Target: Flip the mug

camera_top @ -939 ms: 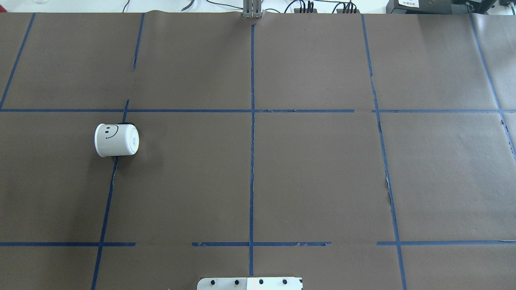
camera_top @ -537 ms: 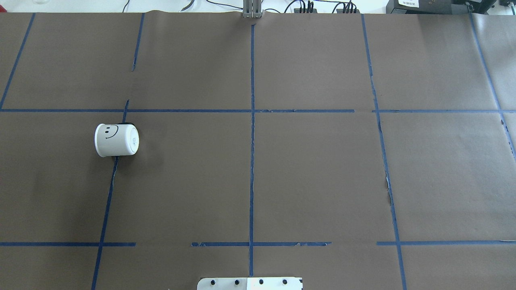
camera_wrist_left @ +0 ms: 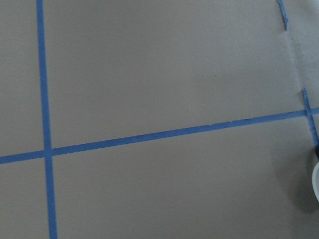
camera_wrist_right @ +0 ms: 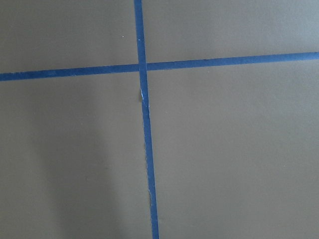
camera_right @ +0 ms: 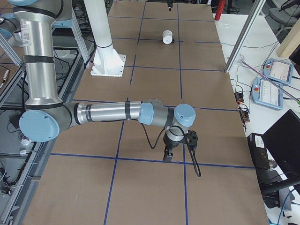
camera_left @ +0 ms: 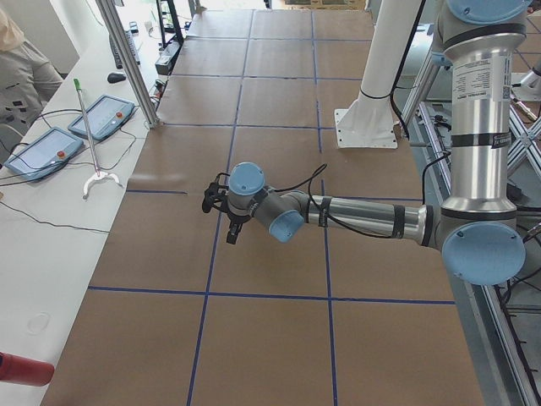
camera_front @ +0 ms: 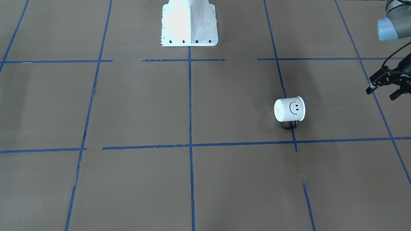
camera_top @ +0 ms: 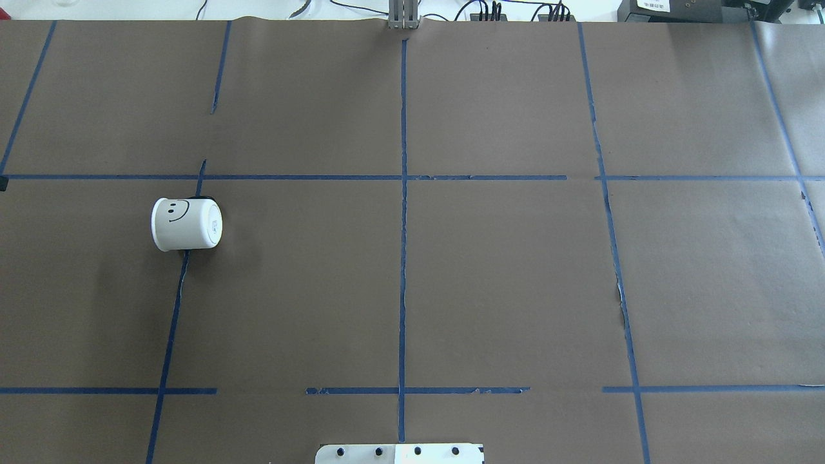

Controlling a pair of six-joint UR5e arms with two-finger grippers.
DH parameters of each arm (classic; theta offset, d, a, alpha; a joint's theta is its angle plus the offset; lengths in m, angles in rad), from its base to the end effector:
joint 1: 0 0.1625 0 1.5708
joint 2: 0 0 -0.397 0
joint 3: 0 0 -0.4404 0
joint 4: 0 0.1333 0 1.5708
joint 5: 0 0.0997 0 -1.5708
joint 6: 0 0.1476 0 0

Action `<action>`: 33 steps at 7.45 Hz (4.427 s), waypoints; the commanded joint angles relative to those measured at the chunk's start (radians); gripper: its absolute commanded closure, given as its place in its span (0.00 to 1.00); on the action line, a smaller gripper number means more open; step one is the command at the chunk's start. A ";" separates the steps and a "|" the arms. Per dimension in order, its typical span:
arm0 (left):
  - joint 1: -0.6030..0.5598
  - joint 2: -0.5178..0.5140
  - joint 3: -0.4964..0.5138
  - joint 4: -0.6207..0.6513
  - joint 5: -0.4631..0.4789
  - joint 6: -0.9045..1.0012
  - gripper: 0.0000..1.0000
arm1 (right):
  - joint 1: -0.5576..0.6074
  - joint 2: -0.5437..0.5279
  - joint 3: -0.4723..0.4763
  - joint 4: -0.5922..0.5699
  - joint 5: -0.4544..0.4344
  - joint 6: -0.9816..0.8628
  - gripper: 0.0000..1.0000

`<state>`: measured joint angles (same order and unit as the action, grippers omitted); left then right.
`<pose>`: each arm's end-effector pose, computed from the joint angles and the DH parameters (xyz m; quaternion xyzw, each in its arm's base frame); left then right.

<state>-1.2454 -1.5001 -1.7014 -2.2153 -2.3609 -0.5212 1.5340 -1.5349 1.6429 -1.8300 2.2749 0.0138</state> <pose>0.1504 -0.5348 0.5467 0.1419 0.4601 0.0475 0.8751 0.0181 -0.5347 0.6380 -0.0796 -0.3419 0.0153 0.9362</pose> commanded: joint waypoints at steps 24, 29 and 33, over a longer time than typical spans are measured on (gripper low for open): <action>0.492 -0.339 0.364 -1.154 0.491 -1.392 1.00 | 0.000 0.001 0.000 0.000 0.000 0.000 0.00; 0.480 -0.590 0.140 -0.144 0.327 -1.295 1.00 | 0.000 0.001 0.000 0.000 0.000 0.000 0.00; 0.604 -0.880 0.184 0.448 0.327 -1.083 1.00 | 0.000 0.001 0.000 0.000 0.000 0.000 0.00</action>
<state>-0.7037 -2.3025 -1.5490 -1.8913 -2.0328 -1.6222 1.5340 -1.5340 1.6429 -1.8300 2.2749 0.0138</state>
